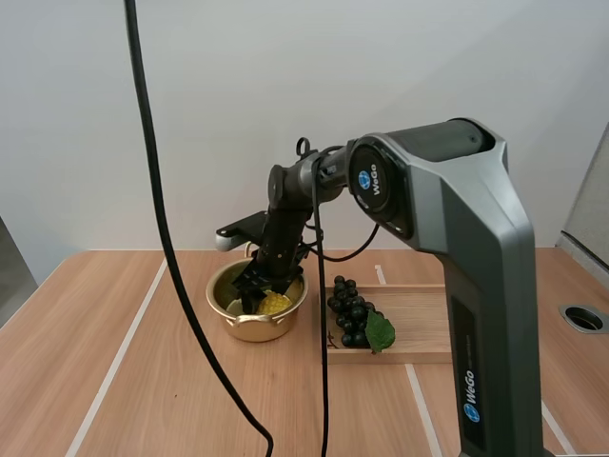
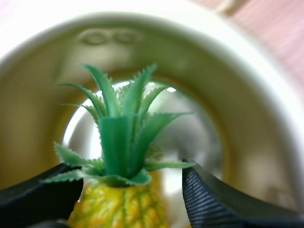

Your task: Open the pot, put the pineapple inside, and close it

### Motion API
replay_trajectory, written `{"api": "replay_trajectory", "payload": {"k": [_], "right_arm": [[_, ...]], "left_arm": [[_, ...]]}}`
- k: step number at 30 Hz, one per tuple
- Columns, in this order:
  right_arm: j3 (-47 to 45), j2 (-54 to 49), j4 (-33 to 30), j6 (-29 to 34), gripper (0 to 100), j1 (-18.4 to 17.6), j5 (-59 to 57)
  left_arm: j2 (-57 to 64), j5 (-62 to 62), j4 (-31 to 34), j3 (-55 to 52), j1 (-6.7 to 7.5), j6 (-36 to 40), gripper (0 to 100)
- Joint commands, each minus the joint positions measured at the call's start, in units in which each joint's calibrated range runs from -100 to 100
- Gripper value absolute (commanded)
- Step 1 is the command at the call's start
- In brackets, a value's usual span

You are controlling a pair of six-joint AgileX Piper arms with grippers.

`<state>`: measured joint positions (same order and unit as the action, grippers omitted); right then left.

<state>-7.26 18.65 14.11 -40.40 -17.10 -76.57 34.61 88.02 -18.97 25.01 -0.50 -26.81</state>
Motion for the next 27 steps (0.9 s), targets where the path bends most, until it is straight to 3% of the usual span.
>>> {"api": "replay_trajectory", "payload": {"k": [1, 16, 18, 27], "right_arm": [[2.4, -3.2, -1.9, 0.1, 100, 0.6, -3.5], [12.0, -16.0, -3.7, 2.8, 100, 0.6, -14.6], [12.7, -17.5, -6.0, 4.0, 100, 0.6, -14.6], [16.6, -27.4, -27.8, 17.6, 100, 0.6, -14.6]], "left_arm": [[0.3, -0.7, 0.3, 0.6, 0.07, 0.6, 0], [0.3, 0.6, 0.3, 0.6, 0.07, 0.6, 0], [0.3, 0.8, 0.3, 0.6, 0.07, 0.6, 0], [0.3, 0.8, 0.3, 0.6, 0.07, 0.6, 0]]}}
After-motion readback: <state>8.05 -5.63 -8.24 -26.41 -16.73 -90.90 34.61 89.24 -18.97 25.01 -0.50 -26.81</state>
